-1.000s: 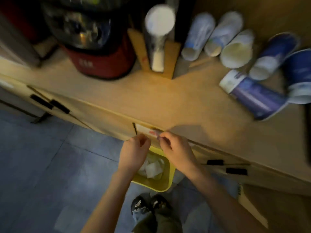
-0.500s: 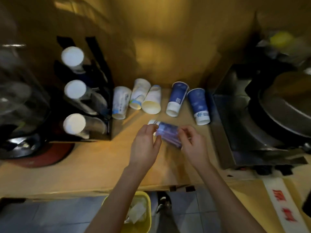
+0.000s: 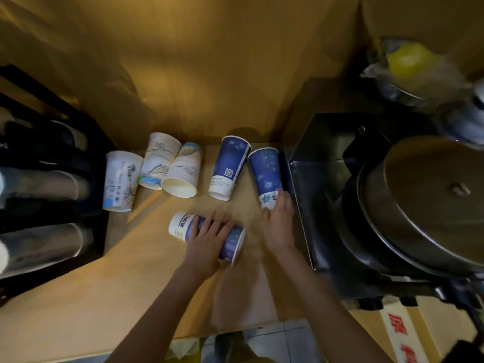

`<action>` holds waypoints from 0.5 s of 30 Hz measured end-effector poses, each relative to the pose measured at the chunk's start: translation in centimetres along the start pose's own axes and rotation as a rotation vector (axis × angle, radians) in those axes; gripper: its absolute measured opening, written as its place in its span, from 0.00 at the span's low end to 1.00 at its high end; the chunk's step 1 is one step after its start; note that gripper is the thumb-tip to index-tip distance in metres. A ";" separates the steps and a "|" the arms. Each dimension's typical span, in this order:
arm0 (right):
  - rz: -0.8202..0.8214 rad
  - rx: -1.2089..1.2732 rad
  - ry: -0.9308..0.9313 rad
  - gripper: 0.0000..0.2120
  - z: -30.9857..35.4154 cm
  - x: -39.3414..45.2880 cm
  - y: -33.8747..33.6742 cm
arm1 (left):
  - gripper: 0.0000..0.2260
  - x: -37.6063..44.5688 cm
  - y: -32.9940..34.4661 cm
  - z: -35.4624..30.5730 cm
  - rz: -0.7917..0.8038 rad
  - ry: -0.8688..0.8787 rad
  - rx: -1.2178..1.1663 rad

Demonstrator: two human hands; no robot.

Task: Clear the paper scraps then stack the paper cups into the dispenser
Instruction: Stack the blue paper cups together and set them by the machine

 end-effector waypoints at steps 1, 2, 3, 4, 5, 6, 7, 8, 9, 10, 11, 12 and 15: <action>0.008 -0.033 0.012 0.27 -0.2 0.7 0.4 | 0.46 0.2 0.7 0.3 -0.005 -0.011 -0.005; 0.007 -0.066 0.026 0.27 -0.4 1.3 0.8 | 0.44 0.3 1.3 0.5 -0.010 -0.031 -0.036; -0.002 -0.097 0.045 0.28 -0.6 1.8 1.1 | 0.42 0.4 1.7 0.8 -0.025 -0.049 -0.060; -0.016 -0.118 0.069 0.29 -0.7 2.3 1.2 | 0.40 0.5 1.8 1.0 -0.024 -0.065 -0.076; -0.033 -0.132 0.102 0.30 -0.7 2.7 1.3 | 0.39 0.5 1.8 1.1 -0.039 -0.079 -0.091; -0.047 -0.144 0.138 0.32 -0.8 3.1 1.4 | 0.38 0.5 1.9 1.1 -0.036 -0.084 -0.115; -0.053 -0.161 0.169 0.33 -0.8 3.5 1.6 | 0.37 0.5 1.9 1.1 -0.042 -0.084 -0.131; -0.050 -0.181 0.190 0.33 -0.8 3.8 1.8 | 0.36 0.5 2.0 1.0 -0.030 -0.081 -0.149; -0.039 -0.194 0.211 0.33 -0.9 4.0 2.1 | 0.36 0.5 2.0 0.9 -0.026 -0.076 -0.157; -0.029 -0.194 0.235 0.34 -1.1 4.0 2.3 | 0.35 0.6 2.0 1.0 -0.032 -0.081 -0.157; -0.017 -0.187 0.259 0.33 -1.4 3.8 2.4 | 0.35 0.6 2.1 1.0 -0.036 -0.085 -0.155; -0.006 -0.188 0.273 0.33 -1.7 3.5 2.5 | 0.35 0.5 2.1 1.0 -0.040 -0.089 -0.158; 0.003 -0.207 0.256 0.34 -2.1 2.4 2.2 | 0.36 0.4 2.0 0.9 -0.070 -0.075 -0.162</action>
Point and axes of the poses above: each hand's wrist, its own x-axis towards the middle knuckle, its own y-axis out of the palm, z = x × y, the point moved 6 cm from there along x, towards the middle knuckle, and after that the axes turned 1 degree about -z, right-handed, at the moved point
